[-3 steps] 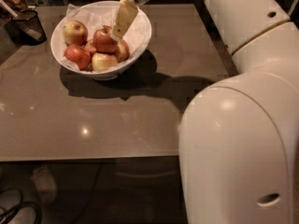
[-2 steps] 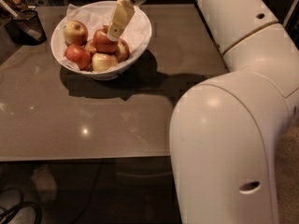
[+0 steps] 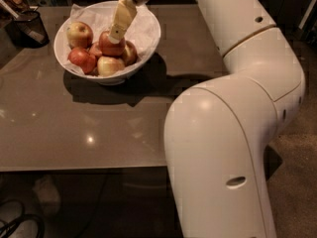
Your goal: Pick apple from white bowl
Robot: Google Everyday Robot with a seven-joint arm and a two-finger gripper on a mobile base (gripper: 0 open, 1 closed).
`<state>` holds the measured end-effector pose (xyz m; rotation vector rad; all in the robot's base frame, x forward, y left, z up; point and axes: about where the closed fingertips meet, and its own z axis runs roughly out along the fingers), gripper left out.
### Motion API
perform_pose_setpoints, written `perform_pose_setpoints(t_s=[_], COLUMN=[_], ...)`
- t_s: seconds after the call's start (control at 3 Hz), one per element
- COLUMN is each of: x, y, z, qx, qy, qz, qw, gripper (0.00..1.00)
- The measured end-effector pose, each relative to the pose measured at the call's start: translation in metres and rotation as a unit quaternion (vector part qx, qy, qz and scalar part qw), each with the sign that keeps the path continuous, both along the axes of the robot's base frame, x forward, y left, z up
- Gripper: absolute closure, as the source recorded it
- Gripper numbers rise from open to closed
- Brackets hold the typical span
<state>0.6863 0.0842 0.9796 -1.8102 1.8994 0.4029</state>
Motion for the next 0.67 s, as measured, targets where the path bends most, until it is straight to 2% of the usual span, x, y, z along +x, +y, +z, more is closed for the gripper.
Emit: perform_pose_setpoints(t_s=[0.67], x=[0.0046], y=[0.0095], z=[-0.0060], qx=[0.003], qy=[0.011], qz=[0.002], qw=[0.9999], gripper=[0.19])
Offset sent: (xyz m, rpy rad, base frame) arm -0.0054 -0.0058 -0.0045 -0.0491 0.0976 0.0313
